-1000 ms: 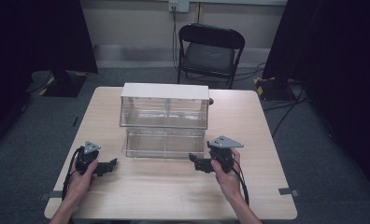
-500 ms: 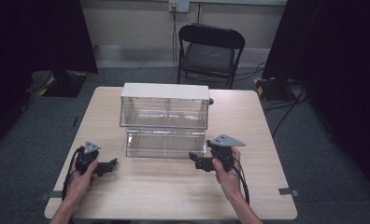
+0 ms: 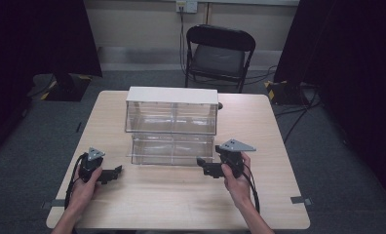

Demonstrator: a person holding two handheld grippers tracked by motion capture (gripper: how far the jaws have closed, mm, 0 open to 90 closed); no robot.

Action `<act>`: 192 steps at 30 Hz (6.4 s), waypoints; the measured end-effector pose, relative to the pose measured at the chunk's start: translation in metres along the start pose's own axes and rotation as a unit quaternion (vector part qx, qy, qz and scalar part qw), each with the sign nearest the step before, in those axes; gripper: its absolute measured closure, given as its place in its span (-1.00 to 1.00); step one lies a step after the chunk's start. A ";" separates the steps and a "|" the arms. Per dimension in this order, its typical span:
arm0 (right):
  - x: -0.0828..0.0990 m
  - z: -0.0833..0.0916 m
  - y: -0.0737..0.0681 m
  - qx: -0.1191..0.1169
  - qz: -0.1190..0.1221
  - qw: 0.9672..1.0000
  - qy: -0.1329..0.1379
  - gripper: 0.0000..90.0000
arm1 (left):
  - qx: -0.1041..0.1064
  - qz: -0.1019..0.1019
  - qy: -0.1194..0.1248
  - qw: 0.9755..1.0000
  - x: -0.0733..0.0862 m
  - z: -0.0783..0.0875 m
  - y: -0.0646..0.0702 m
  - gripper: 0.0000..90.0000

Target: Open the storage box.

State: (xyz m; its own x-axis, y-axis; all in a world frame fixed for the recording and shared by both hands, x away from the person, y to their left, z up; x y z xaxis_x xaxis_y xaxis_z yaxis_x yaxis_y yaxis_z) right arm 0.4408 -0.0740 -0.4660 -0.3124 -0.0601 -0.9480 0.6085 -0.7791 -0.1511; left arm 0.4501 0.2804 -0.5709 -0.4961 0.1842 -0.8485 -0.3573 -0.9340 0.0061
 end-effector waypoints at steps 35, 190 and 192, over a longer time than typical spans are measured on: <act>-0.011 -0.006 0.003 -0.004 -0.006 1.000 -0.002 -0.70 | 0.000 0.000 0.000 1.000 0.000 0.000 0.000 -0.81; -0.041 -0.017 0.014 -0.004 -0.016 1.000 0.021 -0.70 | 0.000 -0.001 0.001 1.000 0.000 0.000 0.000 -0.81; -0.041 -0.017 0.014 -0.004 -0.016 1.000 0.021 -0.70 | 0.001 -0.001 0.000 1.000 0.000 0.000 0.000 -0.81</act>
State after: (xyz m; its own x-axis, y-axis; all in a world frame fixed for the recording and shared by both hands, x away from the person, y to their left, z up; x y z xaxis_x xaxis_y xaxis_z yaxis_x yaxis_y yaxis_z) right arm 0.4743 -0.0723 -0.4341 -0.3007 -0.0083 -0.9537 0.6039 -0.7756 -0.1837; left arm 0.4498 0.2804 -0.5710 -0.4958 0.1864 -0.8482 -0.3592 -0.9332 0.0049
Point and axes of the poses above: each handheld gripper's, and its own axes: z roughly backward along the jaws, x roughly out of its underside, y roughly to its right, the point moved 10 cm from there along -z, roughly forward along the jaws, and after that the axes turned 11 degrees about y, right-handed, at the moved point
